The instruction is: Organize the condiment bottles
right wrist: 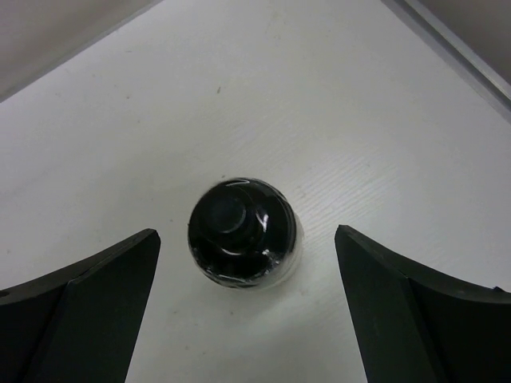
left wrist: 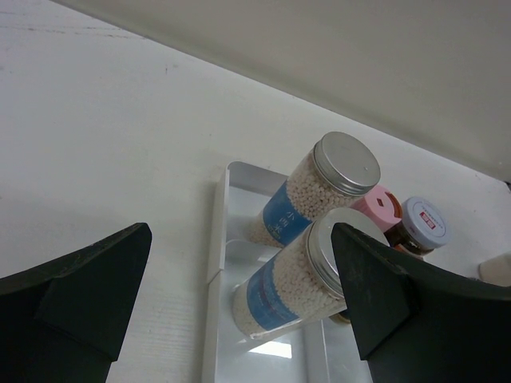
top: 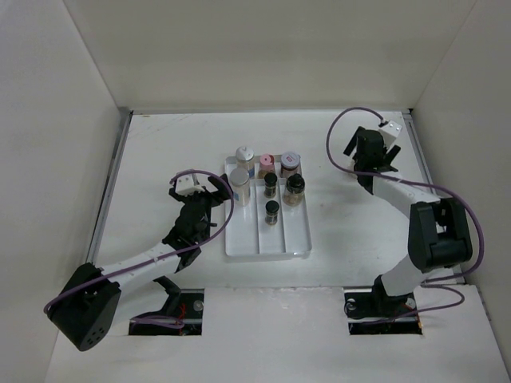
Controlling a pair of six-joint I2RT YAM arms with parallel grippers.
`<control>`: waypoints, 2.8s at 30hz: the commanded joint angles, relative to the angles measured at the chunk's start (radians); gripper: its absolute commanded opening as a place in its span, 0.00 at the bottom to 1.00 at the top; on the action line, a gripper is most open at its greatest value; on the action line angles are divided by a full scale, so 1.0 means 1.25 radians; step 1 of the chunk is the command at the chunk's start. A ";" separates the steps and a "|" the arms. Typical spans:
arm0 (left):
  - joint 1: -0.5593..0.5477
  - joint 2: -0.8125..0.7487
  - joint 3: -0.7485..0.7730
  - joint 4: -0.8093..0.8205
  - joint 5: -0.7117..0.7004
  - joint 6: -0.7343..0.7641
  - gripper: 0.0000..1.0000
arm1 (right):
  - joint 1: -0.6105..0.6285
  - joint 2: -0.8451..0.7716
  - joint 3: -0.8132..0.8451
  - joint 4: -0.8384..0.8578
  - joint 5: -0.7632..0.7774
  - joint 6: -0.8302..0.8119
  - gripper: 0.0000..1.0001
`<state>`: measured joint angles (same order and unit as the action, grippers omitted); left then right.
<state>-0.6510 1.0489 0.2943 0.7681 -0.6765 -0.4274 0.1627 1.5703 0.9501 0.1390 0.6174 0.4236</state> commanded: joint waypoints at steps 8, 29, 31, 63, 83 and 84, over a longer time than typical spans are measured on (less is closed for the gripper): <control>0.000 0.003 -0.001 0.040 0.006 -0.010 1.00 | -0.029 0.081 0.065 0.029 -0.093 0.003 0.88; 0.006 -0.012 -0.001 0.035 0.001 -0.015 1.00 | 0.254 -0.318 -0.208 0.010 0.084 0.011 0.52; 0.004 -0.007 0.005 0.026 0.004 -0.021 1.00 | 0.303 -0.382 -0.233 -0.034 0.090 0.012 0.52; 0.142 0.008 0.150 -0.376 -0.010 -0.218 1.00 | 0.677 -0.331 -0.300 0.009 0.026 0.038 0.71; 0.077 0.000 0.286 -0.486 -0.009 -0.149 1.00 | 0.321 -0.494 -0.338 0.084 0.027 0.114 1.00; 0.075 0.004 0.291 -0.482 -0.009 -0.139 1.00 | 0.307 -0.492 -0.345 0.086 0.006 0.127 1.00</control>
<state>-0.5385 1.0824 0.6094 0.1482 -0.6777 -0.6529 0.5941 0.9440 0.5407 0.1909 0.6727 0.5152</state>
